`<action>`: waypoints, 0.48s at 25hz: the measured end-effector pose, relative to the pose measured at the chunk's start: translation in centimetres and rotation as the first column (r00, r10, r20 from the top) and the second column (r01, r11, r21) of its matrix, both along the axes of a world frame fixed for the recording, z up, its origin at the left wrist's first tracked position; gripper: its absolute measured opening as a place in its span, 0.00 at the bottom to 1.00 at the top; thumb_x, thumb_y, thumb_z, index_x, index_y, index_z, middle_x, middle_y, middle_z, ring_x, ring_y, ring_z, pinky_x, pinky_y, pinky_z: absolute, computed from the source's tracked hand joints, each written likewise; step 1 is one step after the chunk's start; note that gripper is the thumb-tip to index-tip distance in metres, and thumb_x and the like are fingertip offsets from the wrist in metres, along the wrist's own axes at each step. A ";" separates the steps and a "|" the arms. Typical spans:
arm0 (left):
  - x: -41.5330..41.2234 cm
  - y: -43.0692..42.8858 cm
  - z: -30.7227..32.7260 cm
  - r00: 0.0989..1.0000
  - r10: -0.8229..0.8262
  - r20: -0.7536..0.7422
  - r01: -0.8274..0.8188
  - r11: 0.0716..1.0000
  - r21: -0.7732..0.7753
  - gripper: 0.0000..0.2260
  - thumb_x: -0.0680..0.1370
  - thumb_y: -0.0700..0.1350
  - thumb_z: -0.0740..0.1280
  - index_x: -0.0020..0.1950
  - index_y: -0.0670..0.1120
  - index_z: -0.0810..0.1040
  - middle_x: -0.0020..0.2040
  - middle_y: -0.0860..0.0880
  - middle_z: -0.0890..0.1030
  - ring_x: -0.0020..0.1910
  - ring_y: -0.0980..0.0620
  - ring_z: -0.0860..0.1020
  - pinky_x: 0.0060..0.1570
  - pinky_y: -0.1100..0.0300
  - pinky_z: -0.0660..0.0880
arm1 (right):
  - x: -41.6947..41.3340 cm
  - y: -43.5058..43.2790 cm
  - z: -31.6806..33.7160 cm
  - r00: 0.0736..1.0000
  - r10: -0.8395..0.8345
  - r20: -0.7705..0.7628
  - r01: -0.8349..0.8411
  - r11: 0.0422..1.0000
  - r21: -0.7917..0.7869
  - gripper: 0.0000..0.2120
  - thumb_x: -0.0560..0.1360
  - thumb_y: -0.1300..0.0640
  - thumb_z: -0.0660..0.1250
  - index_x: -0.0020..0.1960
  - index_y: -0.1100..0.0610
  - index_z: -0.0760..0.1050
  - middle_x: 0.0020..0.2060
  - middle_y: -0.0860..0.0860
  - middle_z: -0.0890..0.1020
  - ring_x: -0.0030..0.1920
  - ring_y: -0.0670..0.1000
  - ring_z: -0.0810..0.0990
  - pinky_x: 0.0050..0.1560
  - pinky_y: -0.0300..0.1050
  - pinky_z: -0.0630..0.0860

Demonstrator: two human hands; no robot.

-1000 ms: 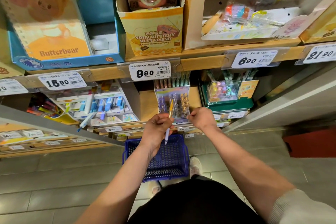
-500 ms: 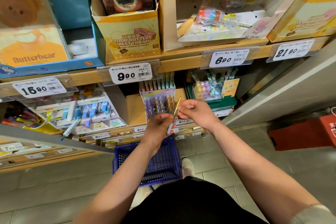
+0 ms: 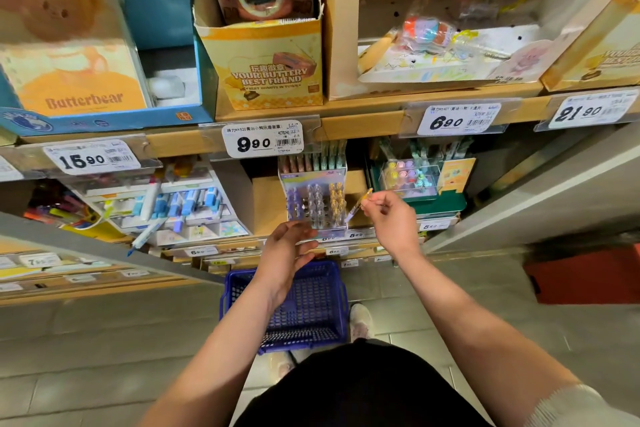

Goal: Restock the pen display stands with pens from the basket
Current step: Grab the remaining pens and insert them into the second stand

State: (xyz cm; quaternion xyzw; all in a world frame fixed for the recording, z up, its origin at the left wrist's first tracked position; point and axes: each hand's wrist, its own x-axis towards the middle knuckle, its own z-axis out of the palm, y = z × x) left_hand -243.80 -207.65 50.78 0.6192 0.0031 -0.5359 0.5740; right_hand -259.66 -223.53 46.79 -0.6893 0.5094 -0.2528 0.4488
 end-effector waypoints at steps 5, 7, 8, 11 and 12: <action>0.7 0.1 0.2 0.999 0.035 0.003 -0.035 0.999 0.025 0.09 0.83 0.45 0.64 0.61 0.44 0.78 0.55 0.43 0.85 0.50 0.48 0.84 0.46 0.57 0.80 | 1.0 0.5 -1.1 0.989 0.120 -0.084 -0.129 0.985 -0.115 0.04 0.77 0.55 0.72 0.50 0.49 0.79 0.40 0.40 0.83 0.43 0.34 0.81 0.44 0.24 0.74; 0.7 0.2 0.4 0.999 0.039 0.000 -0.039 0.999 0.034 0.11 0.83 0.45 0.64 0.63 0.43 0.78 0.54 0.44 0.85 0.50 0.48 0.84 0.44 0.58 0.80 | 1.3 0.6 -1.6 0.971 0.185 -0.153 -0.204 0.972 -0.117 0.03 0.78 0.55 0.72 0.52 0.53 0.80 0.43 0.44 0.84 0.44 0.38 0.82 0.46 0.28 0.75; 0.6 0.3 0.4 0.999 0.039 0.001 -0.039 0.999 0.037 0.11 0.83 0.46 0.65 0.63 0.43 0.78 0.54 0.44 0.85 0.49 0.48 0.84 0.44 0.59 0.80 | 1.4 0.8 -1.8 0.957 0.216 -0.195 -0.240 0.964 -0.110 0.04 0.78 0.55 0.71 0.52 0.54 0.80 0.44 0.45 0.84 0.45 0.41 0.82 0.47 0.30 0.76; 0.6 0.5 0.5 0.999 0.035 -0.002 -0.035 0.999 0.040 0.13 0.83 0.46 0.65 0.65 0.42 0.77 0.54 0.44 0.85 0.47 0.49 0.83 0.45 0.58 0.80 | 1.7 0.9 -2.6 0.913 0.280 -0.297 -0.320 0.943 -0.095 0.03 0.79 0.55 0.71 0.49 0.55 0.79 0.42 0.47 0.83 0.41 0.45 0.82 0.42 0.35 0.75; 0.7 0.5 0.5 0.999 0.035 -0.004 -0.035 0.999 0.040 0.13 0.83 0.46 0.65 0.65 0.42 0.77 0.53 0.44 0.85 0.47 0.49 0.83 0.46 0.58 0.81 | 1.8 1.0 -2.6 0.901 0.287 -0.326 -0.333 0.938 -0.093 0.03 0.79 0.55 0.70 0.49 0.55 0.79 0.41 0.47 0.83 0.39 0.45 0.81 0.41 0.35 0.74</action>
